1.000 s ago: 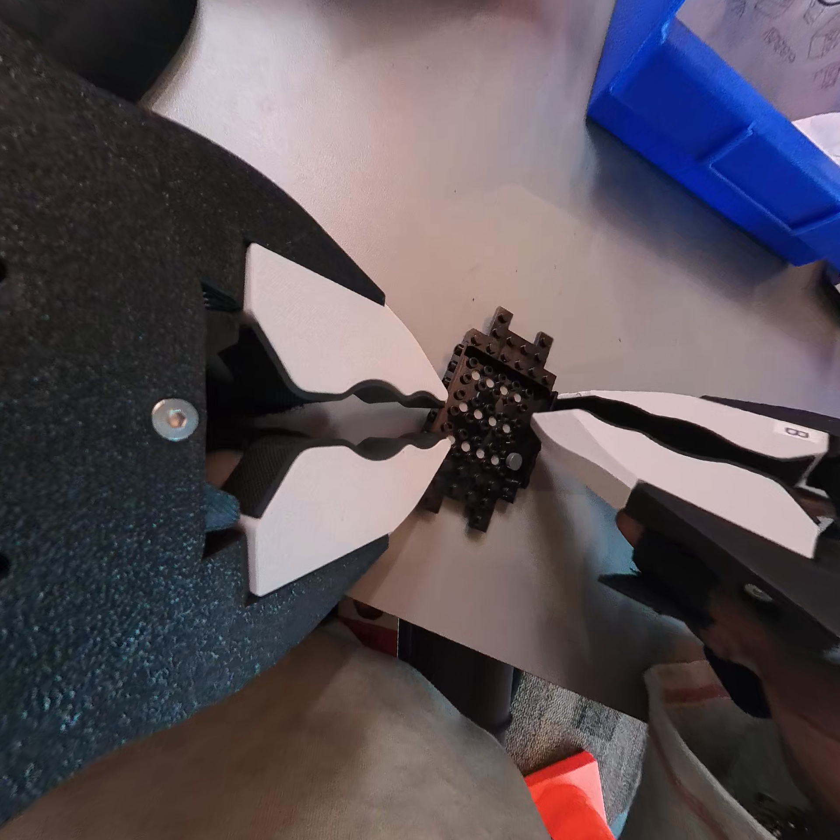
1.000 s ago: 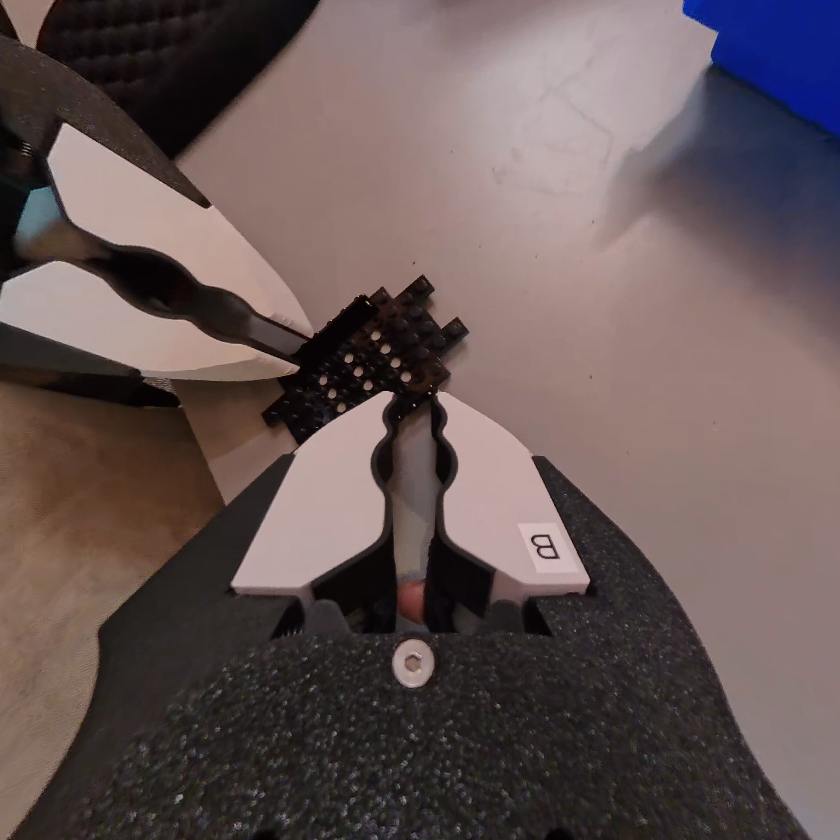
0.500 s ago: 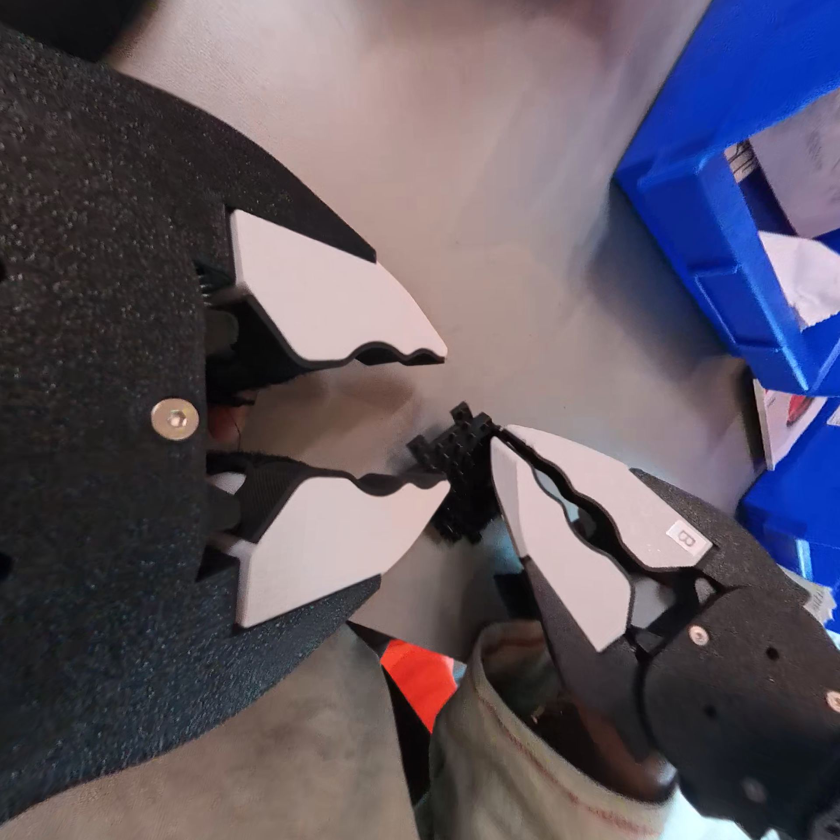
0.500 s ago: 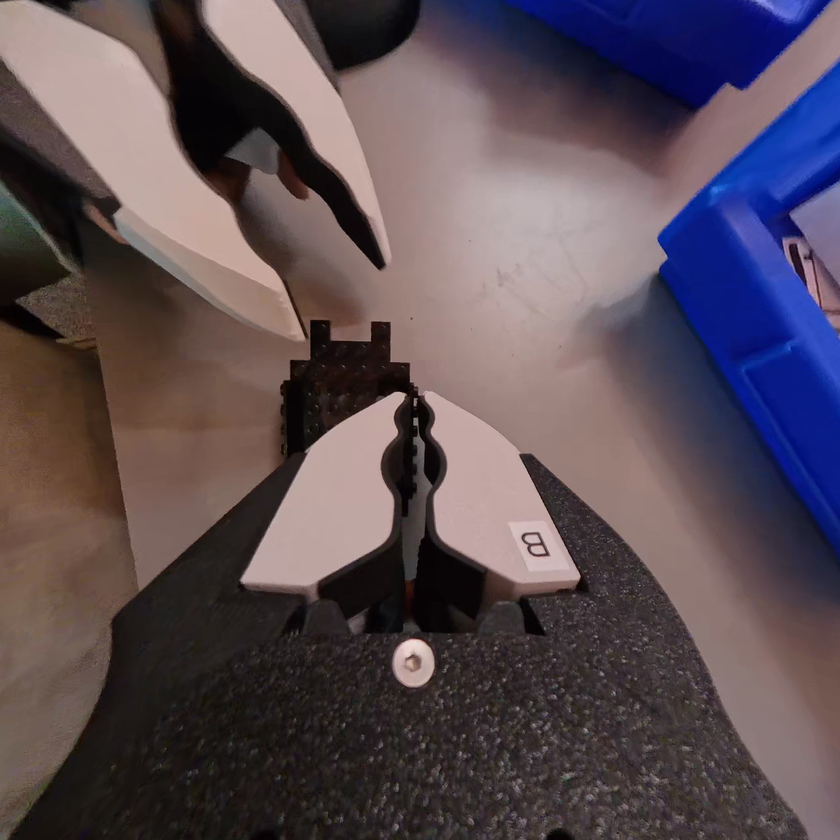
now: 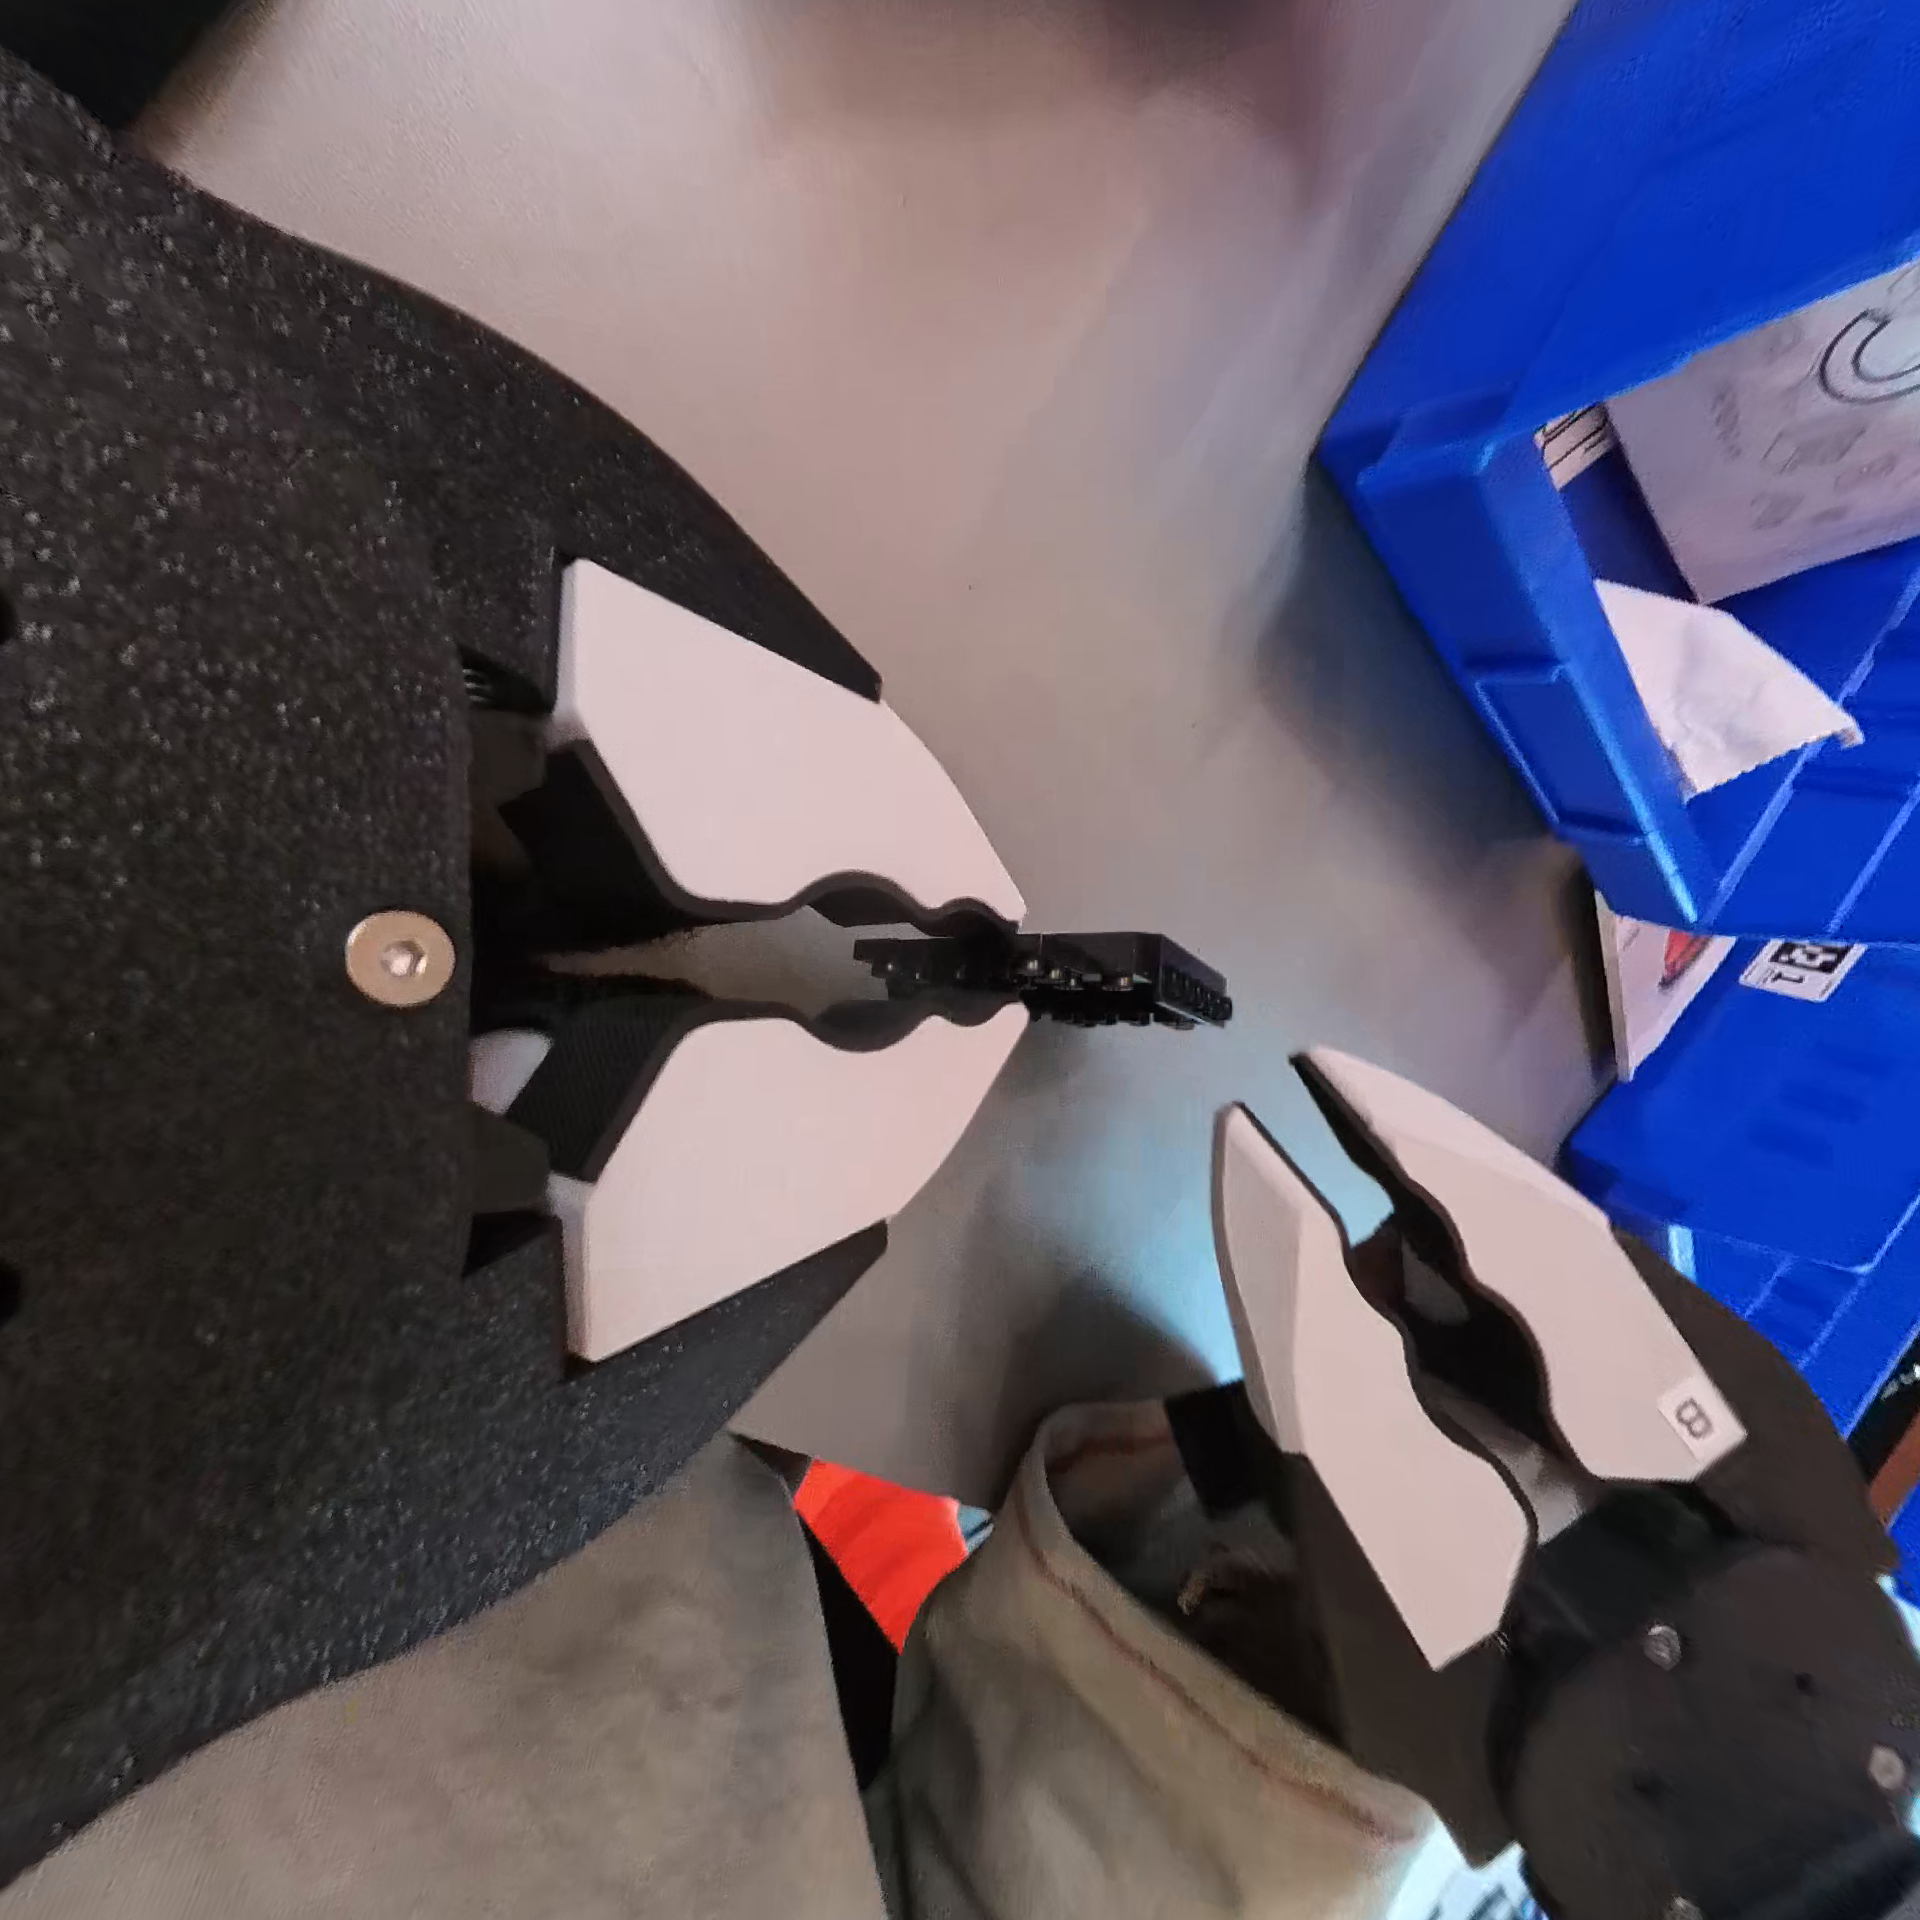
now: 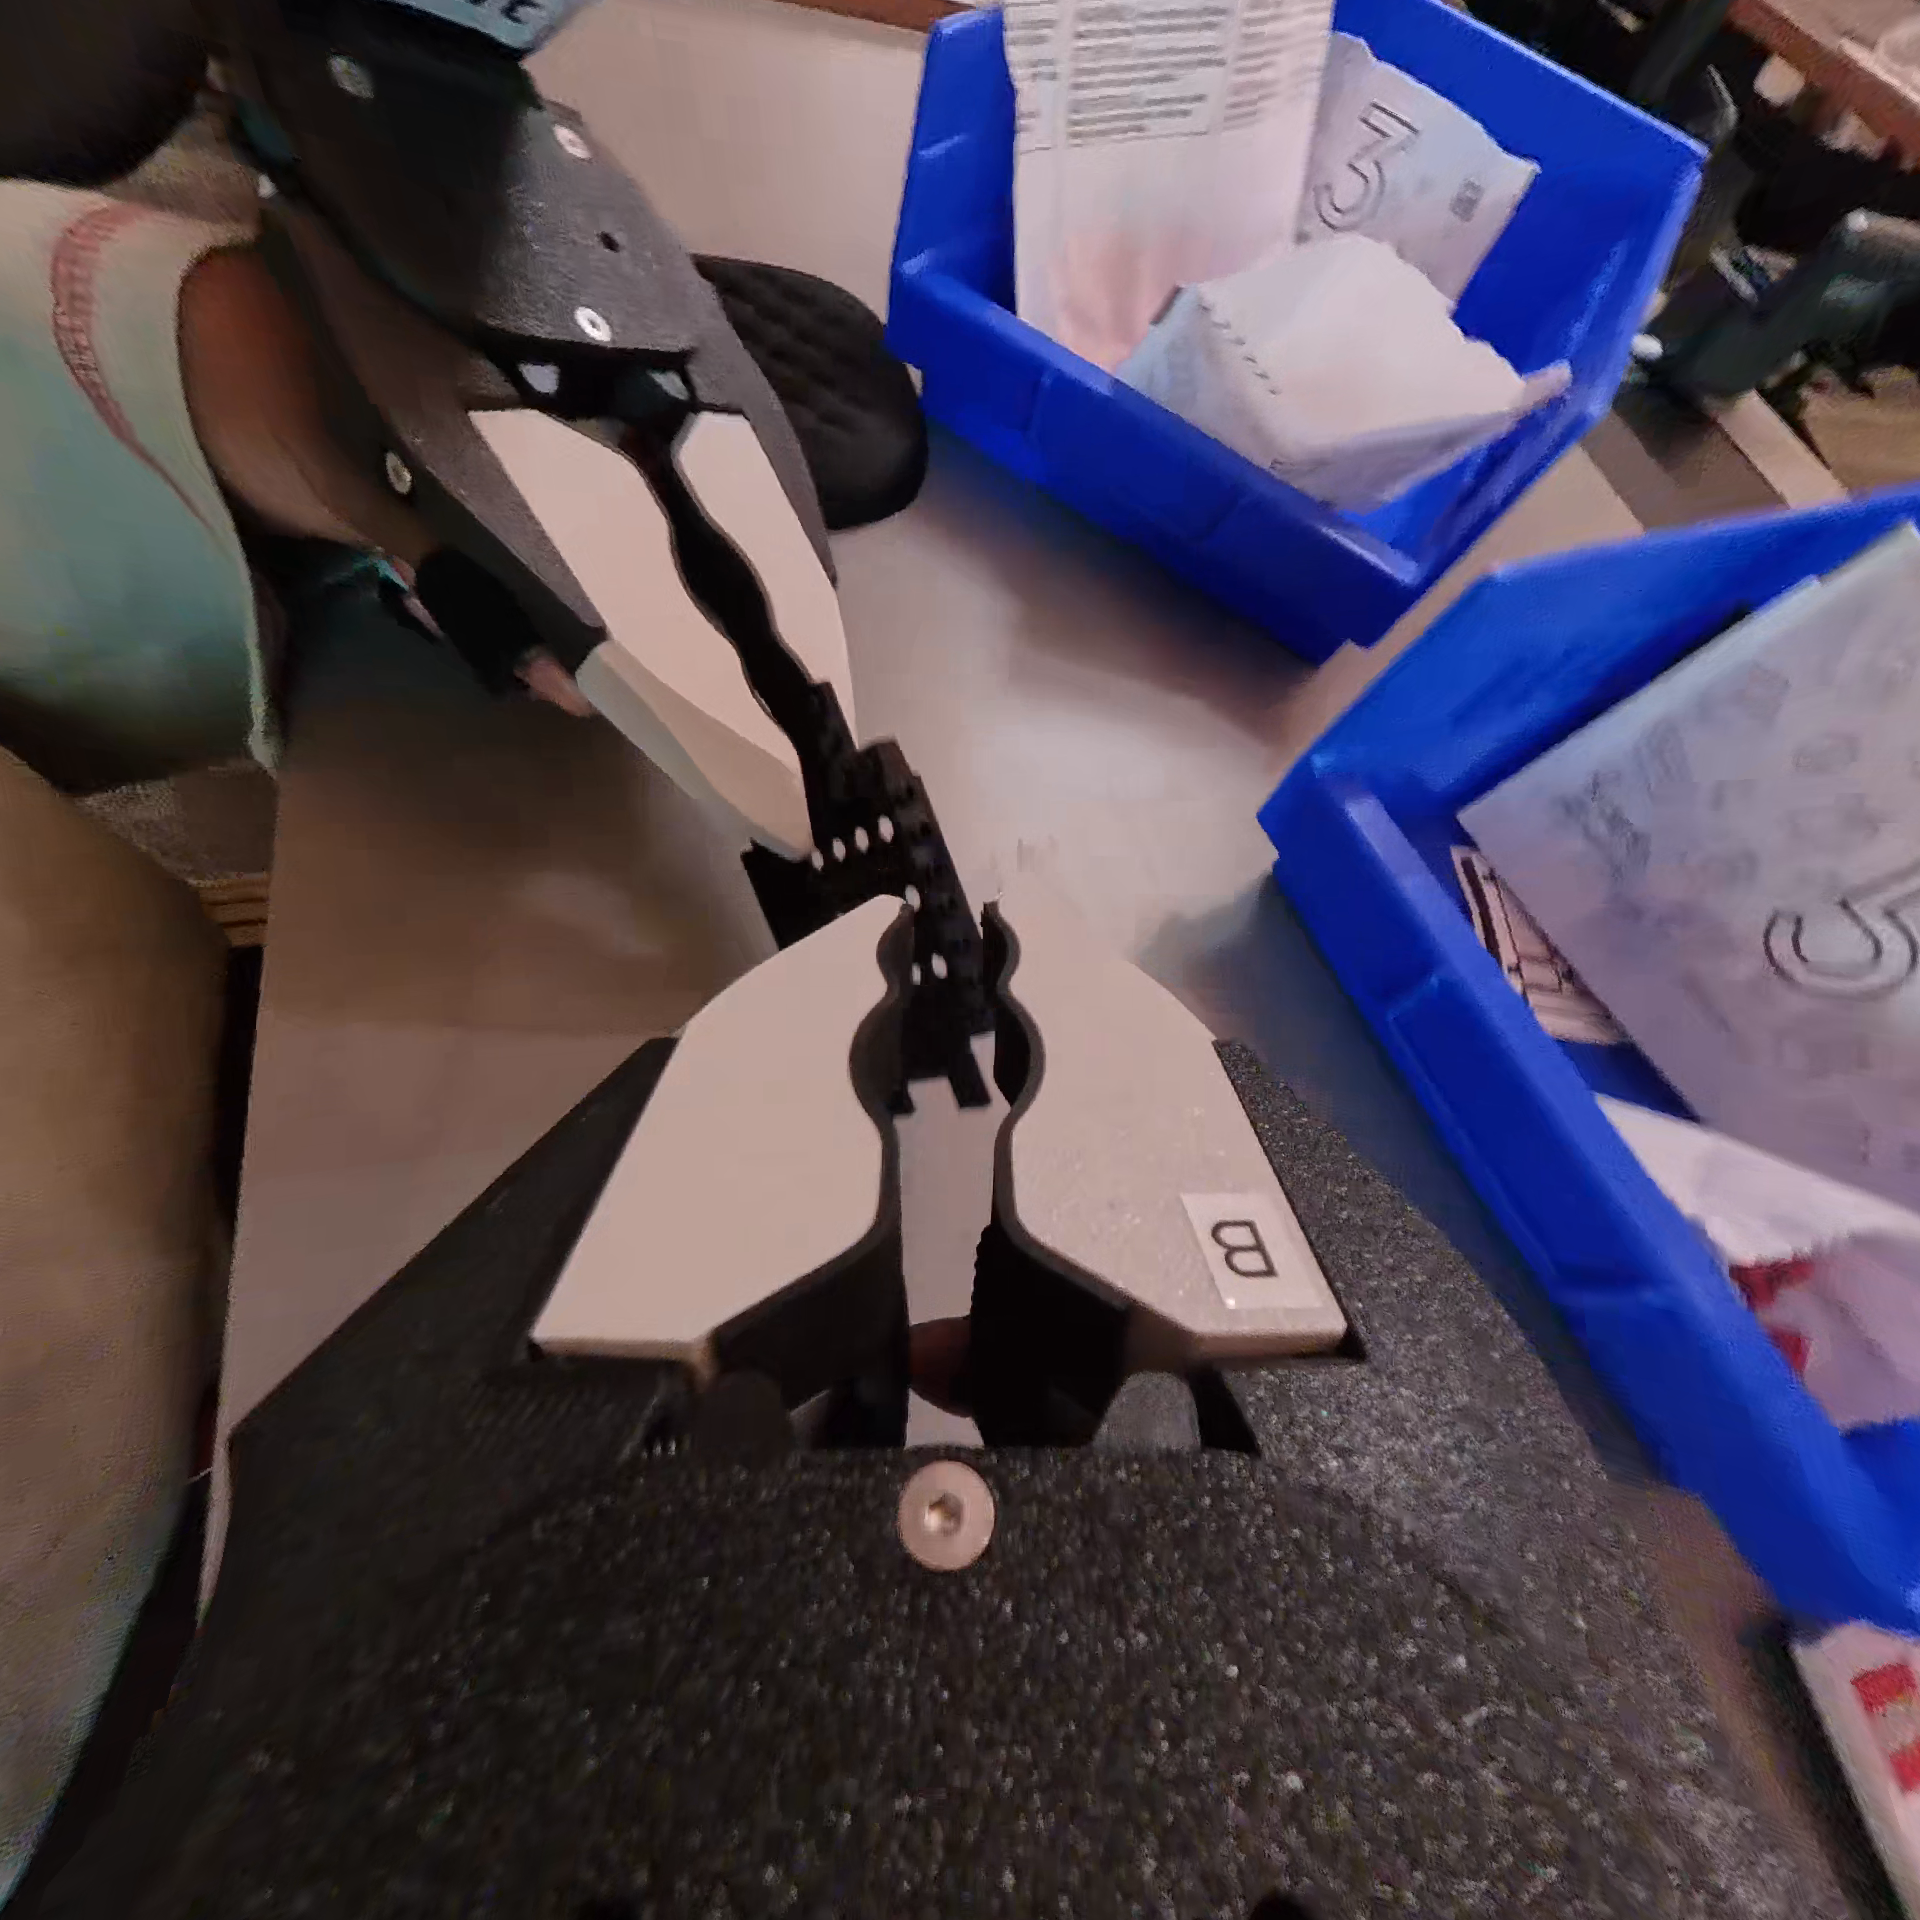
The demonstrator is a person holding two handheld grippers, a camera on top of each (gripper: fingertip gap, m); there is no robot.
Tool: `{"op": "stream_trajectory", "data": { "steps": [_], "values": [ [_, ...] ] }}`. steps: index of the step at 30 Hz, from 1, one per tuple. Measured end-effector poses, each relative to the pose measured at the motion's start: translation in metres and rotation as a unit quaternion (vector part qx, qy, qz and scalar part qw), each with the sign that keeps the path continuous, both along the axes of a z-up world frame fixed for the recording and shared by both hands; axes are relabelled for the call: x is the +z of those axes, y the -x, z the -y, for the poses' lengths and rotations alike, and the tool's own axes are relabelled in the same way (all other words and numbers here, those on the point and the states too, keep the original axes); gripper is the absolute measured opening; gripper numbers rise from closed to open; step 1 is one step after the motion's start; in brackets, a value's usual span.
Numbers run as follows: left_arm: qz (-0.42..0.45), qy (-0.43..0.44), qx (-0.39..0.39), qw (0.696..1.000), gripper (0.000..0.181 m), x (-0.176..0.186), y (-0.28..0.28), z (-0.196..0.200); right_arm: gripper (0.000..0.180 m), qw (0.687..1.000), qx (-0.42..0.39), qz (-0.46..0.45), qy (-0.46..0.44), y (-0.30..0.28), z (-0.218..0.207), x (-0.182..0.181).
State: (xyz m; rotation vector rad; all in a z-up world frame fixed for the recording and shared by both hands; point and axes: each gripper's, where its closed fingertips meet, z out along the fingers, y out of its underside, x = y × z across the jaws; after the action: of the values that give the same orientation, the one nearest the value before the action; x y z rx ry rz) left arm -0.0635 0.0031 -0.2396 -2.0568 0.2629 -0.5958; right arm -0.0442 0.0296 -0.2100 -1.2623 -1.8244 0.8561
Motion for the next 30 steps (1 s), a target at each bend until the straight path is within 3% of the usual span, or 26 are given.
{"op": "stream_trajectory", "data": {
  "steps": [3,9,12,15,18,21,25,28,30],
  "values": [
    [-0.046,-0.021,0.014,0.999,0.008,0.001,0.005,-0.001,0.01,0.999,-0.037,0.026,0.013,-0.017,-0.006,-0.012],
    [-0.157,-0.068,0.013,0.985,0.009,0.004,0.005,-0.004,0.01,0.994,-0.034,0.093,0.036,-0.034,0.011,-0.046],
    [-0.293,-0.116,-0.001,0.949,0.009,0.009,0.007,-0.004,0.009,0.993,-0.033,0.103,0.044,-0.033,0.013,-0.051],
    [-0.436,-0.178,0.0,0.882,0.009,0.018,0.013,-0.005,0.008,0.993,-0.029,0.105,0.047,-0.031,0.013,-0.051],
    [-0.391,-0.174,0.006,0.904,0.009,0.017,0.015,-0.003,0.008,0.993,-0.025,0.108,0.043,-0.029,0.014,-0.051],
    [-0.346,-0.152,0.067,0.923,0.009,0.022,0.034,-0.002,0.01,0.993,-0.019,0.113,0.039,-0.025,0.015,-0.05],
    [-0.111,-0.137,0.155,0.972,0.008,0.044,0.054,0.002,0.014,0.993,0.001,0.12,0.012,-0.014,0.009,-0.048],
    [0.042,-0.135,0.201,0.969,0.009,0.057,0.072,0.011,0.014,0.991,0.014,0.132,0.006,-0.001,0.002,-0.053],
    [0.098,-0.137,0.207,0.964,0.009,0.062,0.077,0.018,0.014,0.991,0.024,0.134,0.014,0.009,0.001,-0.055]
  ]
}}
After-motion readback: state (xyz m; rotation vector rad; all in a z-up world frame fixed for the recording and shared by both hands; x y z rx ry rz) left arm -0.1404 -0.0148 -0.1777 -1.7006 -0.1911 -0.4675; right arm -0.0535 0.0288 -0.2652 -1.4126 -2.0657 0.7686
